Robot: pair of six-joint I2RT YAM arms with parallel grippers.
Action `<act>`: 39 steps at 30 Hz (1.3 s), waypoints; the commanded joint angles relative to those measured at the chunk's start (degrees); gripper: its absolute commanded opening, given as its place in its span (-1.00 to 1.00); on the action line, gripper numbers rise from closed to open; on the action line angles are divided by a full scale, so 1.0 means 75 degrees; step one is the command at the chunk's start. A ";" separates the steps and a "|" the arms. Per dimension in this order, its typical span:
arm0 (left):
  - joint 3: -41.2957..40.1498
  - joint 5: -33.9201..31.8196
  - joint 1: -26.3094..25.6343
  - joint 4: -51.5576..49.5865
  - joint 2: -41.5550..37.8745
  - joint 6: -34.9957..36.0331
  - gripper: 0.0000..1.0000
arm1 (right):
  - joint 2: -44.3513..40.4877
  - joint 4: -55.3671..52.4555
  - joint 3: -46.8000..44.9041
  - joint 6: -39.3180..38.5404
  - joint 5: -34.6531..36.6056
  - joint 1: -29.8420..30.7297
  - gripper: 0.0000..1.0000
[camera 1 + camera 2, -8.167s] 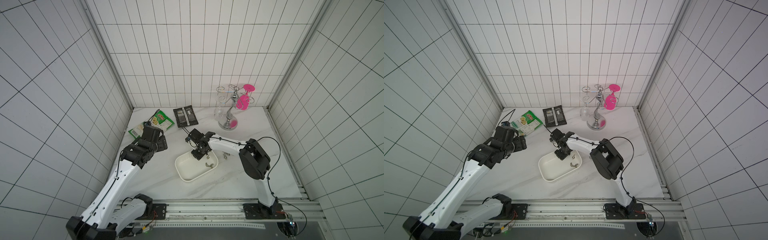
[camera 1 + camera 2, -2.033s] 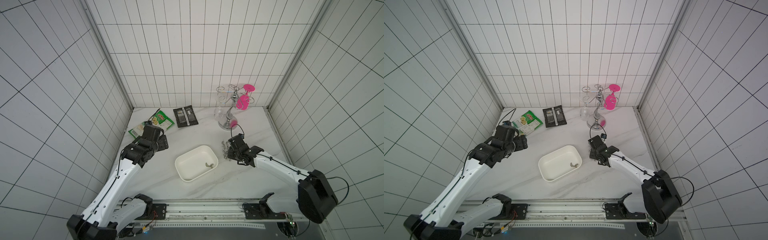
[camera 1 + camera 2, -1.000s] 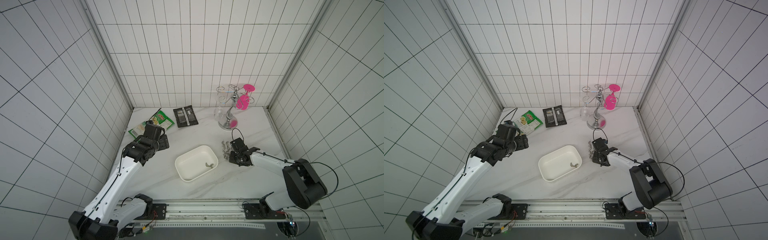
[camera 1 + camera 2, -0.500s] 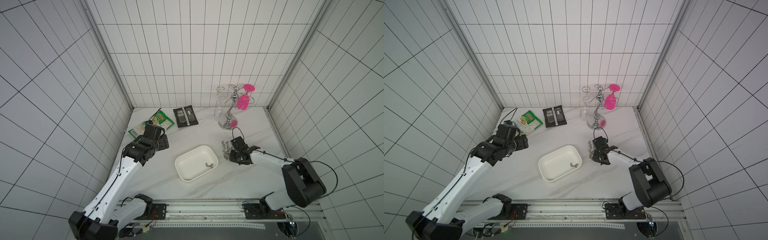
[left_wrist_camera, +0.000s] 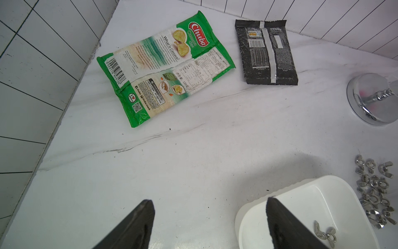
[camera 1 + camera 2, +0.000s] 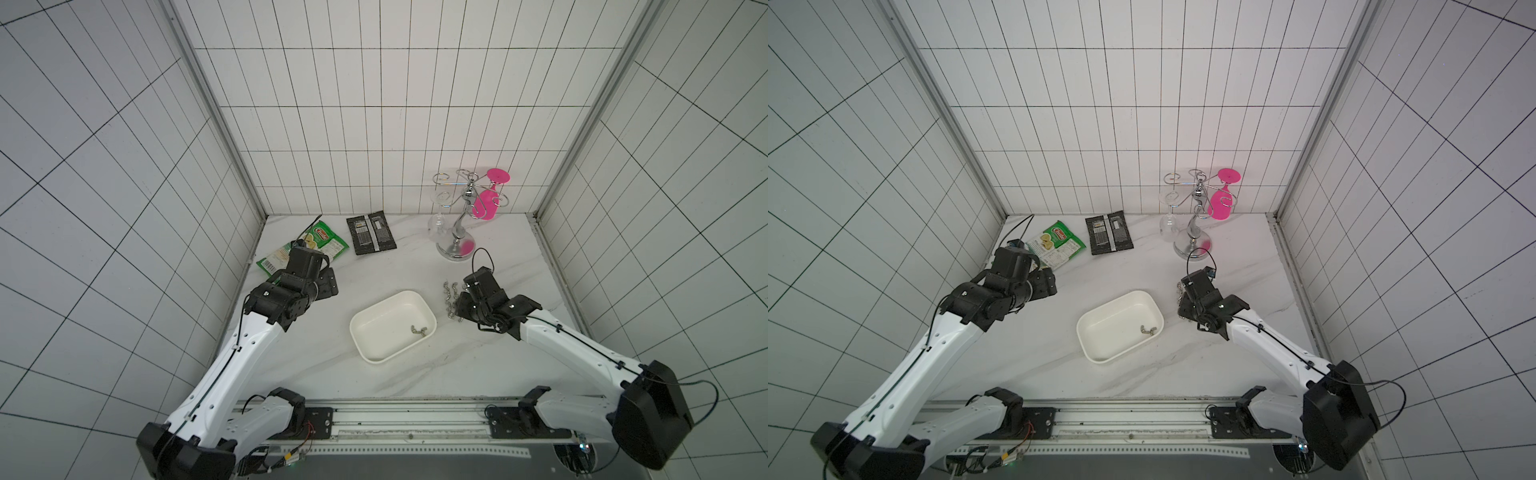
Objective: Take out the wing nut from the storage box
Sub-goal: Place the wing nut at the center of the board, then adjust the storage box at the center of the board.
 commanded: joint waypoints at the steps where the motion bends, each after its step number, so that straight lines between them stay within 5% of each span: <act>1: 0.0202 0.0012 -0.0062 0.0007 0.0047 -0.0073 0.70 | 0.0204 -0.0259 0.0319 0.1334 0.0252 0.0640 -0.04; 18: 0.0108 0.0007 -0.0098 0.0015 -0.0046 0.0018 0.70 | 0.2164 0.0651 0.0587 0.2271 -0.0396 0.1698 0.00; 26: 0.0131 0.0012 -0.0086 0.0039 -0.0058 0.0028 0.70 | 0.2467 0.0690 0.0681 0.2046 -0.0249 0.1670 -0.67; 33: 0.0143 -0.0013 -0.0086 0.0015 -0.0105 0.0038 0.70 | 0.2936 0.0757 0.1080 0.1152 -0.0289 0.1369 -0.87; 39: 0.0166 -0.0032 -0.0074 -0.0021 -0.0105 0.0047 0.70 | 0.3347 0.0416 0.1827 -0.0728 -0.0661 0.0821 -0.94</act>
